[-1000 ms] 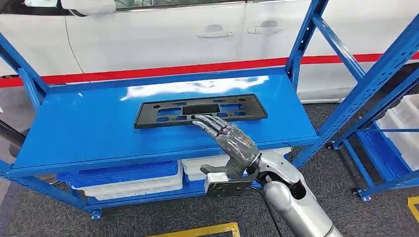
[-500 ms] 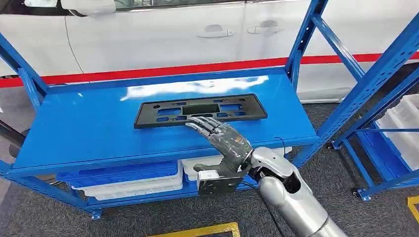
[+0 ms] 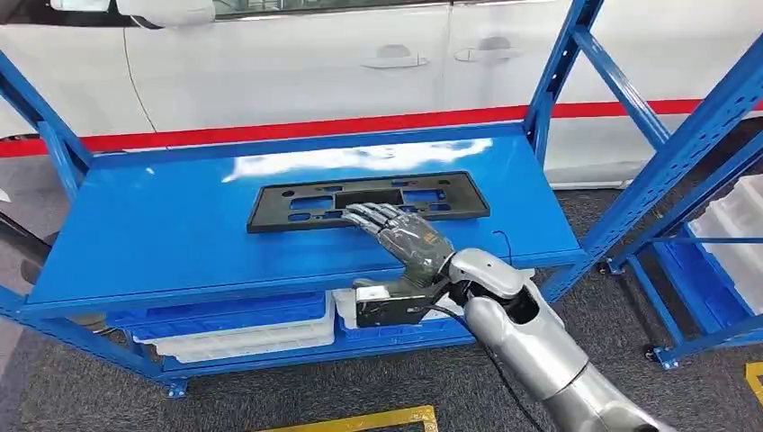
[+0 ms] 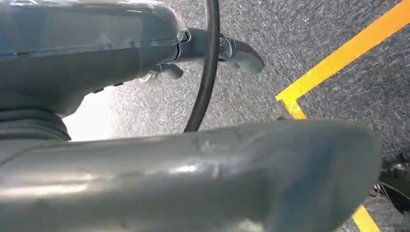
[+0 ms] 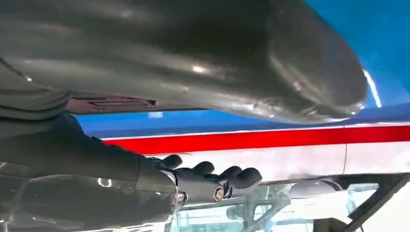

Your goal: Take the parts from the cabinet and place them on the table.

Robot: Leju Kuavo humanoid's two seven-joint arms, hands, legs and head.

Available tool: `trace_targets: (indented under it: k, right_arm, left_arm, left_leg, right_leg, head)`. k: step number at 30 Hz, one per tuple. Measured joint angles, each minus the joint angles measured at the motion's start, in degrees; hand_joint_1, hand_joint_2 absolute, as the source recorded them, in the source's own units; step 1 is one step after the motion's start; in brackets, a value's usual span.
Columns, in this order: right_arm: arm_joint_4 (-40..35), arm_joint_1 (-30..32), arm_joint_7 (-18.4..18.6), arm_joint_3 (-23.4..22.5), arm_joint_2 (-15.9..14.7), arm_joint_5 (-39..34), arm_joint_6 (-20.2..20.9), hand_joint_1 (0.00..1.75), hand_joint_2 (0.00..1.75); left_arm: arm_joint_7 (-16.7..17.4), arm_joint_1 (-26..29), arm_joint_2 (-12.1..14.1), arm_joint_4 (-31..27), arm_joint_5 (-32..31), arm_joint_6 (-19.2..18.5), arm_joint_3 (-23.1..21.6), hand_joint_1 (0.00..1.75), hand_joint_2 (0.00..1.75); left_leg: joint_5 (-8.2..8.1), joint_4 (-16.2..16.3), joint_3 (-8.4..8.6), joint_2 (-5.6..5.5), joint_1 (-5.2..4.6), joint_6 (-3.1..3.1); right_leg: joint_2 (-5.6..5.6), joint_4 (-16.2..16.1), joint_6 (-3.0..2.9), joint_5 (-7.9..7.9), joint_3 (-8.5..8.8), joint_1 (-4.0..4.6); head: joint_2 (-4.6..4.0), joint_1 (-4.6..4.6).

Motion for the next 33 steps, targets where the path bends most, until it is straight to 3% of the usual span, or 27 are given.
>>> trace_targets:
  k: [27,28,30,31,32,33]
  right_arm:
    - [1.6,-0.7,0.0,0.0,0.0,0.1,-0.1,0.0,0.0]
    - [1.6,-0.7,0.0,0.0,0.0,0.1,0.0,0.0,0.0]
    - [1.6,-0.9,-0.1,0.0,-0.3,0.1,-0.1,0.0,0.0]
    - [1.5,-1.0,-0.1,0.0,-0.6,0.1,-0.1,0.0,0.0]
    - [1.5,-1.0,-0.1,0.0,-0.8,0.1,-0.1,0.0,0.0]
    - [1.5,-1.2,-0.2,0.0,-0.8,0.1,-0.1,0.0,0.0]
  left_arm:
    - [0.0,0.0,-0.7,0.0,-0.6,-0.2,0.0,0.0,0.0]
    - [0.0,0.0,-0.7,0.0,-0.7,-0.2,0.0,0.0,0.0]
    - [0.0,-0.2,-0.7,0.1,-1.0,-0.2,0.0,0.0,0.0]
    - [0.0,-0.2,-0.8,0.1,-1.1,-0.1,0.0,0.0,0.0]
    - [0.0,-0.2,-1.0,0.1,-1.1,0.0,0.0,0.0,0.0]
    - [0.0,-0.2,-1.2,0.1,-1.1,0.0,0.0,0.0,0.0]
  left_leg:
    - [0.12,0.0,-0.13,-0.43,-0.01,-0.01]
    - [0.02,0.6,-0.31,-0.46,-0.4,0.16]
    - [0.3,0.1,-0.33,-0.38,-0.38,0.67]
    - [1.11,-1.2,0.26,-0.3,0.32,1.29]
    - [1.49,-2.0,0.58,-0.18,0.39,1.42]
    - [1.6,-2.2,0.55,-0.09,0.49,1.61]
  right_leg:
    - [-0.4,0.0,0.0,0.0,0.02,-0.01]
    - [-0.41,-0.4,0.29,0.28,0.06,-0.49]
    - [-0.46,-0.8,0.72,0.52,0.1,-0.42]
    - [-0.71,-0.8,0.85,0.3,0.14,-0.04]
    - [-1.16,0.2,0.77,-0.42,-0.21,-0.19]
    - [-1.15,3.1,0.69,-2.25,-1.77,-0.19]
  head:
    - [0.0,0.0]
    - [0.0,0.0]
    - [0.0,0.0]
    - [0.0,0.0]
    - [0.0,0.02]
    - [0.0,0.02]
